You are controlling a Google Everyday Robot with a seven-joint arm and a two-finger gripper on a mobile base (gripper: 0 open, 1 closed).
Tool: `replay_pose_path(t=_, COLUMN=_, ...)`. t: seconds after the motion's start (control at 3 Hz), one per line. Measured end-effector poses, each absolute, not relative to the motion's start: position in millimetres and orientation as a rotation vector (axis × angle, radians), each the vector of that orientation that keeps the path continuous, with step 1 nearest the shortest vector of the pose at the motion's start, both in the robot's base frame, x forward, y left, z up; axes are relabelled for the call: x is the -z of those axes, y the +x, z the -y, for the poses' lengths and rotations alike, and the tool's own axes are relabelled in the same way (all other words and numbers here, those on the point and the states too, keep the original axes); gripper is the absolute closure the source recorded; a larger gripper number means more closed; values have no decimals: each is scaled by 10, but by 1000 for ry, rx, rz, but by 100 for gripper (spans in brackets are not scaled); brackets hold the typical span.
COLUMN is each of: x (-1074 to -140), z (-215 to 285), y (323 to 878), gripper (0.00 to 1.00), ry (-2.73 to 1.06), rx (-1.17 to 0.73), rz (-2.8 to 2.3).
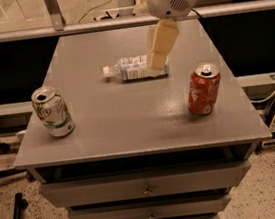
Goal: Knock 7up can over
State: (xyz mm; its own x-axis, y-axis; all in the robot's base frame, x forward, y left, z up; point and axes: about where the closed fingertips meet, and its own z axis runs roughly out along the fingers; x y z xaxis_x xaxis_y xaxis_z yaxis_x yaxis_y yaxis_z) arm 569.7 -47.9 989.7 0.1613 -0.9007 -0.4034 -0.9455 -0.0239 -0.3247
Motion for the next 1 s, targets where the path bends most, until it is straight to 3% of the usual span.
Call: replay_pose_path(t=1.0, x=-9619, z=-686, y=5593, gripper=0, ry=-1918, rx=-251, rz=-1782)
